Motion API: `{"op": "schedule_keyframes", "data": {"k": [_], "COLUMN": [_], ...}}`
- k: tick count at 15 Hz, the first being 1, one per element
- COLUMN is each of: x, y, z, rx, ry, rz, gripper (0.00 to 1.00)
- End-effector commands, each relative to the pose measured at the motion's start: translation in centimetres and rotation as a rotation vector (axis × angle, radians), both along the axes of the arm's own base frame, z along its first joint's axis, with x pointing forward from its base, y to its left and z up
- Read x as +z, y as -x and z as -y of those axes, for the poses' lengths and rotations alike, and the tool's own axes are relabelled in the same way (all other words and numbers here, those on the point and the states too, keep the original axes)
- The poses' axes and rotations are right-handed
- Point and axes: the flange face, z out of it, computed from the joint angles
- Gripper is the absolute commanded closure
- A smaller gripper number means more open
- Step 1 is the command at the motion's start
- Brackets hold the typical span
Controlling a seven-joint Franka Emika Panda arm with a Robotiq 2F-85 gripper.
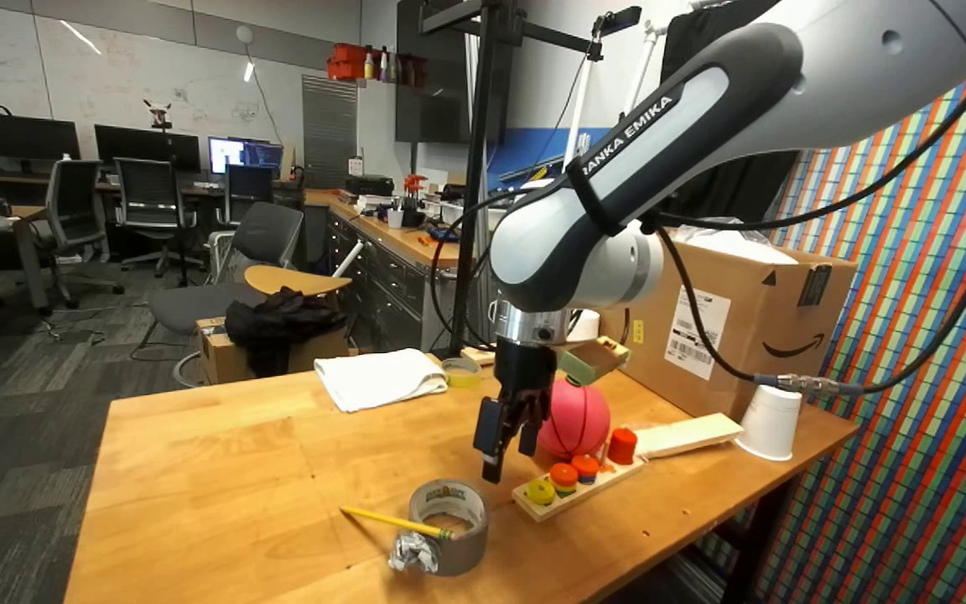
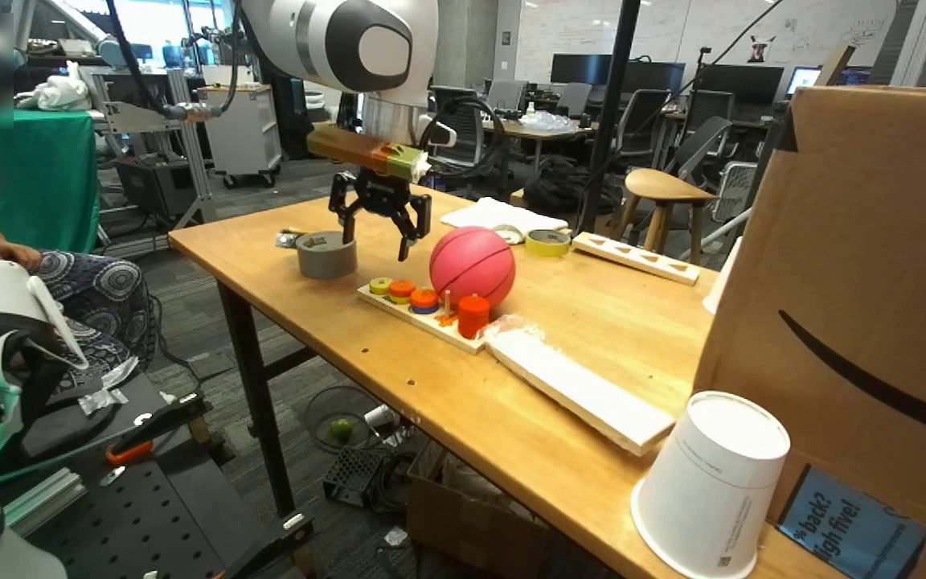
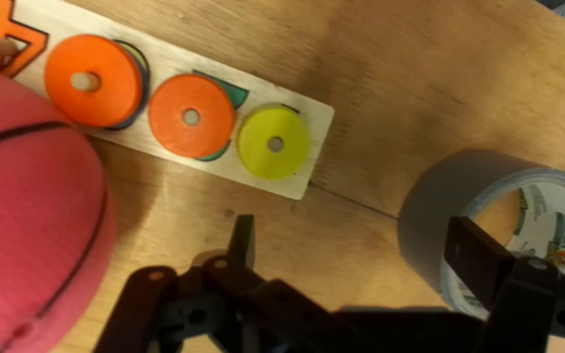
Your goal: Push the ball to the right
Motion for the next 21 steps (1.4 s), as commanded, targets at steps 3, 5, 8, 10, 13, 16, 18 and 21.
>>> {"op": "schedule_keyframes", "data": {"k": [3, 5, 8, 10, 13, 16, 18, 21], "x": [6.1, 9.7, 16.2, 20.3, 23.2, 22.8, 22.6, 22.2], "y": [-2.6, -2.5, -0.4, 2.0, 6.1, 9.8, 8.2, 8.9], "z": [9.2, 12.5, 16.3, 17.1, 15.5, 13.3, 13.6, 13.3], "rx": [-0.053, -0.06, -0.057, -0.049, -0.03, -0.004, -0.016, -0.01], "ry": [0.082, 0.159, 0.248, 0.274, 0.25, 0.211, 0.23, 0.226], "rz": [0.159, 0.233, 0.363, 0.461, 0.522, 0.52, 0.5, 0.495], "gripper": [0.0, 0.0, 0.0, 0.0, 0.0, 0.0, 0.0, 0.0]}}
